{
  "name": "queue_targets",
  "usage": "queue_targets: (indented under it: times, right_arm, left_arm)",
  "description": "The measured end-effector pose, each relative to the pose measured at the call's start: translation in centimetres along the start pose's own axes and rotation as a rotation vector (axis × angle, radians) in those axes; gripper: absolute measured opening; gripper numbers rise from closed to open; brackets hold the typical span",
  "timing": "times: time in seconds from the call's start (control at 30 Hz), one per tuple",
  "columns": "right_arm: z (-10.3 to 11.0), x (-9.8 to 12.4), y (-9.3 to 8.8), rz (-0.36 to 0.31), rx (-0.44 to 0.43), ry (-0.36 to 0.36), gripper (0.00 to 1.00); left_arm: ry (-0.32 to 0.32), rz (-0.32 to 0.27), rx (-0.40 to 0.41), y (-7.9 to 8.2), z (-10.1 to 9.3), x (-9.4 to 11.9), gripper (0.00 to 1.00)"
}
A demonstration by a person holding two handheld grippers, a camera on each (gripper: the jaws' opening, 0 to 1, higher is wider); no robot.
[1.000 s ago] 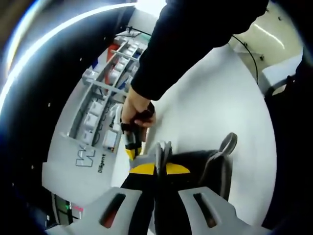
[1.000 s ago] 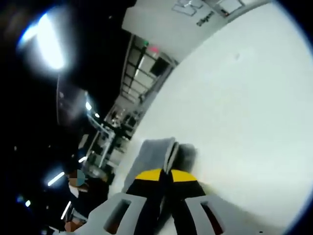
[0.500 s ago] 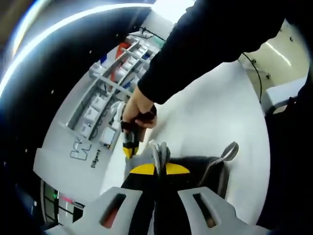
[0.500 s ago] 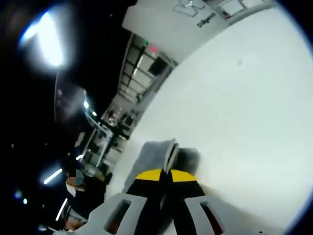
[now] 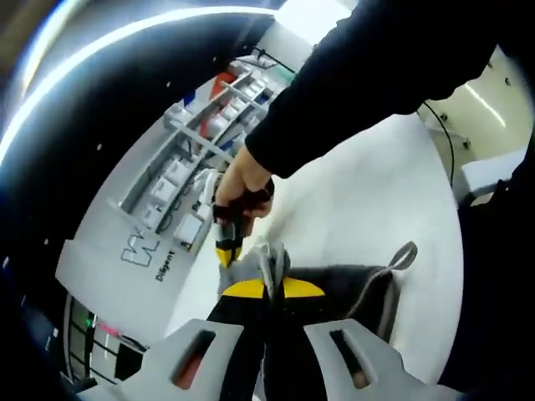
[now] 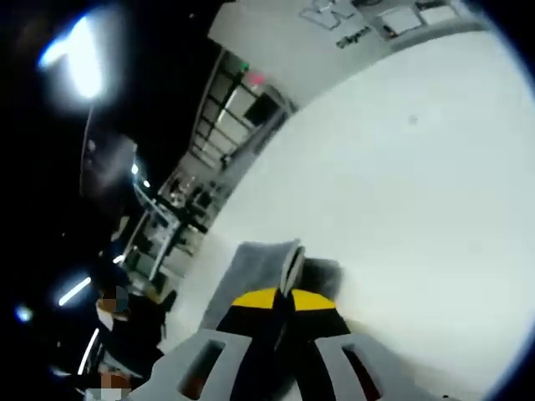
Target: Open the folded towel by lifting each exposed corner and separating the folded layers until the towel lies flat within the target outline without major curled edges
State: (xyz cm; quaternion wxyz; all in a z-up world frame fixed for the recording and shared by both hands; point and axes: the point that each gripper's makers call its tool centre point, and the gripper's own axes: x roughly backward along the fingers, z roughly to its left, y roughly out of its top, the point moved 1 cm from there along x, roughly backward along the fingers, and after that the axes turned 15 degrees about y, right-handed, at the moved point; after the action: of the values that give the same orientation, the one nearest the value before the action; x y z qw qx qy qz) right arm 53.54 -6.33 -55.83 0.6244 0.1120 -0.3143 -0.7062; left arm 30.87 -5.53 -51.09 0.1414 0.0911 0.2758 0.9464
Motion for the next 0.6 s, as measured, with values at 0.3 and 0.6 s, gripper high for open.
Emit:
queue_targets:
  times: [0.3, 0.6]
  right_arm:
    - [1.6, -0.1, 1.2, 0.049, 0.057, -0.065, 0.0]
    - [1.7, -0.2, 1.6, 0.087, 0.079, -0.128, 0.0]
  left_arm:
    - [0.021, -0.009, 0.043, -0.2, 1.2, 0.4, 0.02]
    - [0.041, -0.008, 0.069, -0.8, 2.2, 0.7, 0.02]
